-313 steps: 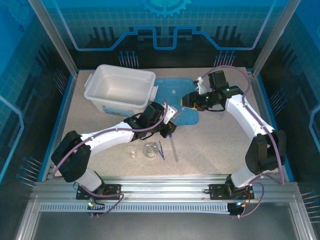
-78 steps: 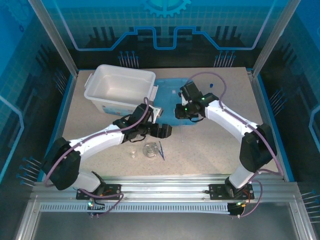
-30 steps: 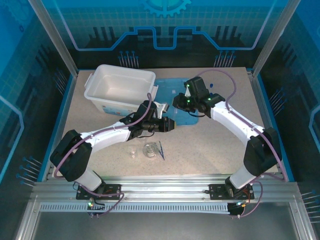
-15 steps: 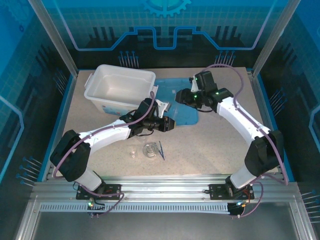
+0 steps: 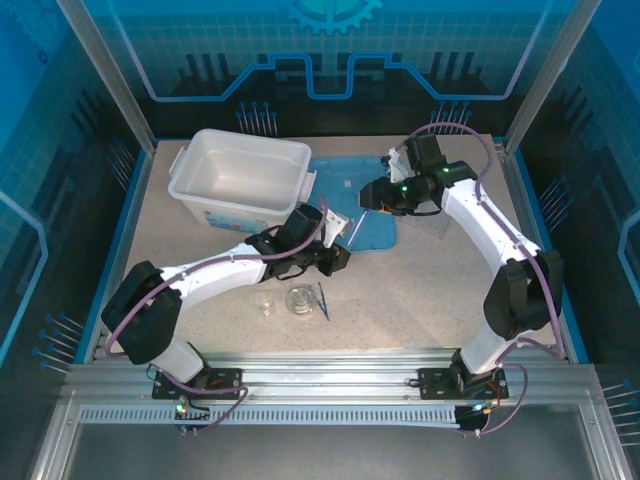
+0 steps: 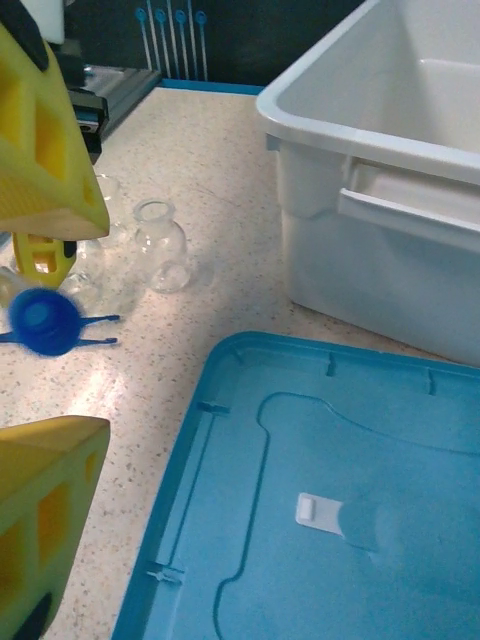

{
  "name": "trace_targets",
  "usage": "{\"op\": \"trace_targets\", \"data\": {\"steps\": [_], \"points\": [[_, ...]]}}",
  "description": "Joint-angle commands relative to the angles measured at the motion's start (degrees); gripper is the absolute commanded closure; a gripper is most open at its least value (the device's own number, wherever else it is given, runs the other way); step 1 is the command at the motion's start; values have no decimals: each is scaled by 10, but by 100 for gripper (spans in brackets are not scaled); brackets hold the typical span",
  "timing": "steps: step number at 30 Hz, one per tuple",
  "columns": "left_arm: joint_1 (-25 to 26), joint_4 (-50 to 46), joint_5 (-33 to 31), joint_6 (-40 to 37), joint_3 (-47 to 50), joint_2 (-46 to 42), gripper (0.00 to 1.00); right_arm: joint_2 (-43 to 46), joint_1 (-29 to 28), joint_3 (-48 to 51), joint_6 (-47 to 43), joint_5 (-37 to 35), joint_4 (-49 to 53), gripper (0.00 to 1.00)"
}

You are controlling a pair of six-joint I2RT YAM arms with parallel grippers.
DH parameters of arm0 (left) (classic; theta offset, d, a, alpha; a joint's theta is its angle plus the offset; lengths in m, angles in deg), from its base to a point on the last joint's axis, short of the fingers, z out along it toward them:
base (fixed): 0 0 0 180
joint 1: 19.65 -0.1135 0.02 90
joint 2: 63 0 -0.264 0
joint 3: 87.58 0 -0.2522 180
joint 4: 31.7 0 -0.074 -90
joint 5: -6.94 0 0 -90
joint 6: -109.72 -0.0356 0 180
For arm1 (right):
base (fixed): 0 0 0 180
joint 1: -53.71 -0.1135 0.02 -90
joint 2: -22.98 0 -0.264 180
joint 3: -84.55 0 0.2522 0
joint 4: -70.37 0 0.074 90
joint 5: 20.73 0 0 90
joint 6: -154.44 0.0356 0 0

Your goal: Organize the chemistry lab equipment

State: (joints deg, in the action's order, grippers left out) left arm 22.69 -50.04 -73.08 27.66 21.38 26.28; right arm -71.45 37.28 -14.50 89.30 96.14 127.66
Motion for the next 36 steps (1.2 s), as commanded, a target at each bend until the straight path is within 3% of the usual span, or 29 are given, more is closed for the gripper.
{"op": "trace_targets", "data": {"steps": [1, 17, 32, 36], "points": [[17, -14, -36, -46, -6, -16, 94, -5, 6, -6, -31, 49, 33, 50], [24, -2, -62, -62, 8, -25, 94, 23, 4, 68, -37, 93, 18, 59], [29, -10, -70, -70, 11, -29, 93, 28, 6, 72, -35, 119, 7, 79], [28, -12, -79, -67, 8, -26, 89, 32, 6, 72, -35, 113, 9, 82]]}}
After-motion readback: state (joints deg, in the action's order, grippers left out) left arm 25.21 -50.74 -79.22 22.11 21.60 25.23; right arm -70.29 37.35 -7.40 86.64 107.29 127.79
